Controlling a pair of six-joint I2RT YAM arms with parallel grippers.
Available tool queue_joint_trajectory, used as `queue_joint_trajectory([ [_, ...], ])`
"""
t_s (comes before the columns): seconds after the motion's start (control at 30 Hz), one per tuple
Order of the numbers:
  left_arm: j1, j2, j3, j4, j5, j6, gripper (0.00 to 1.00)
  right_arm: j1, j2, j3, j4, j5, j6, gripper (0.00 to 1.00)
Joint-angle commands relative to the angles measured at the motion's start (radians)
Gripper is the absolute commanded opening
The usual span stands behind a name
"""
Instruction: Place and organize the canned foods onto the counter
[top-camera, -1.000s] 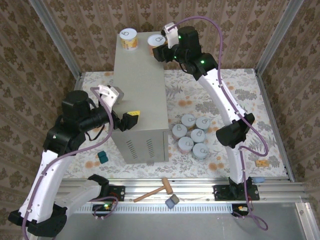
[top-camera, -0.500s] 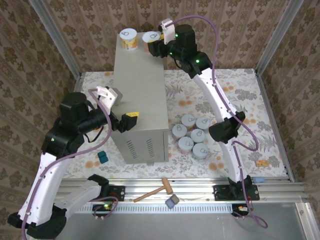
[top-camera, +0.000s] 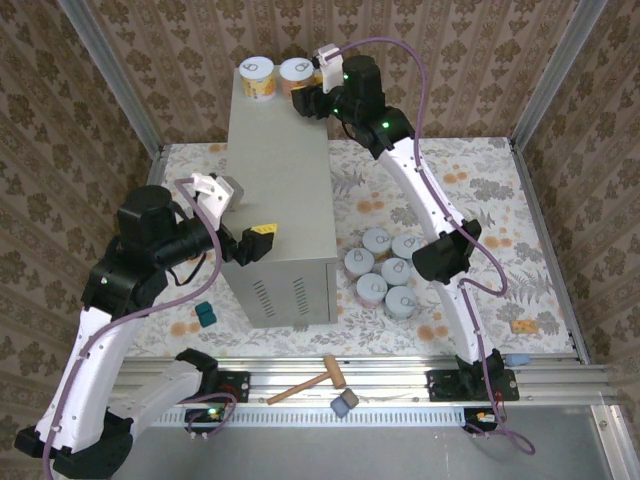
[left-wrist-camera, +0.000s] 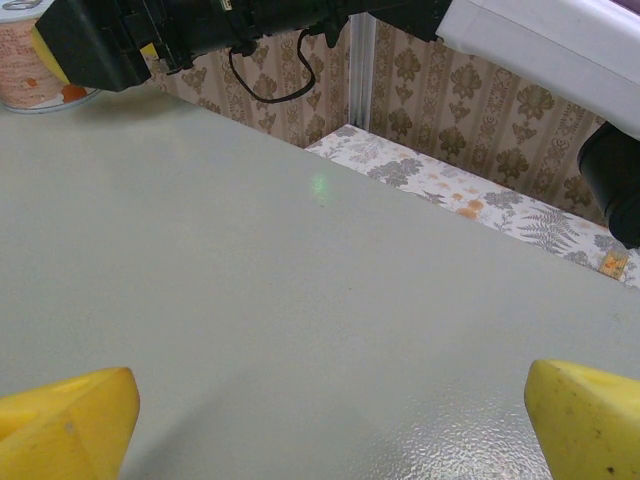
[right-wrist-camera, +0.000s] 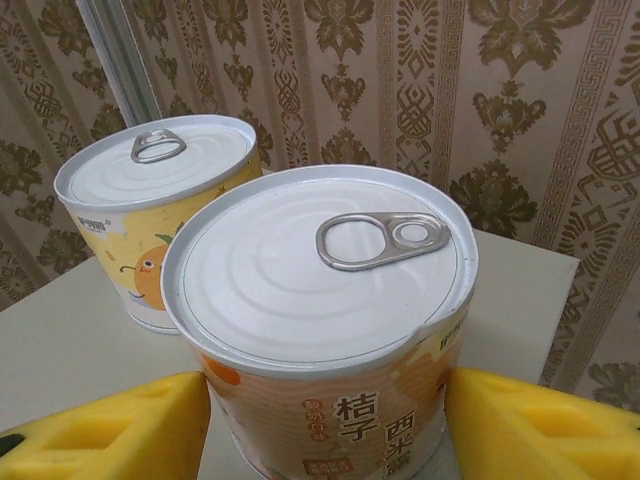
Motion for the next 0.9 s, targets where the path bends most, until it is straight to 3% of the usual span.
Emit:
queue_joint_trajectory([
  [0.0, 0.006, -0.010, 0.002, -0.017, -0.009, -0.005, 1.00, -0.004, 0.026, 0.043, 0.044, -0.007, 0.017, 0.65],
  [0.6, 0.034, -0.027, 0.008, -0.035, -0.014, -0.007, 1.00, -0.018, 0.048, 0.070, 0.068, -0.034, 0.046, 0.65],
  [0.87, 0.034, -0.029, 0.013, -0.033, -0.005, -0.016, 1.00, -0.023, -0.038, 0.069, 0.050, -0.074, 0.012, 0.88],
])
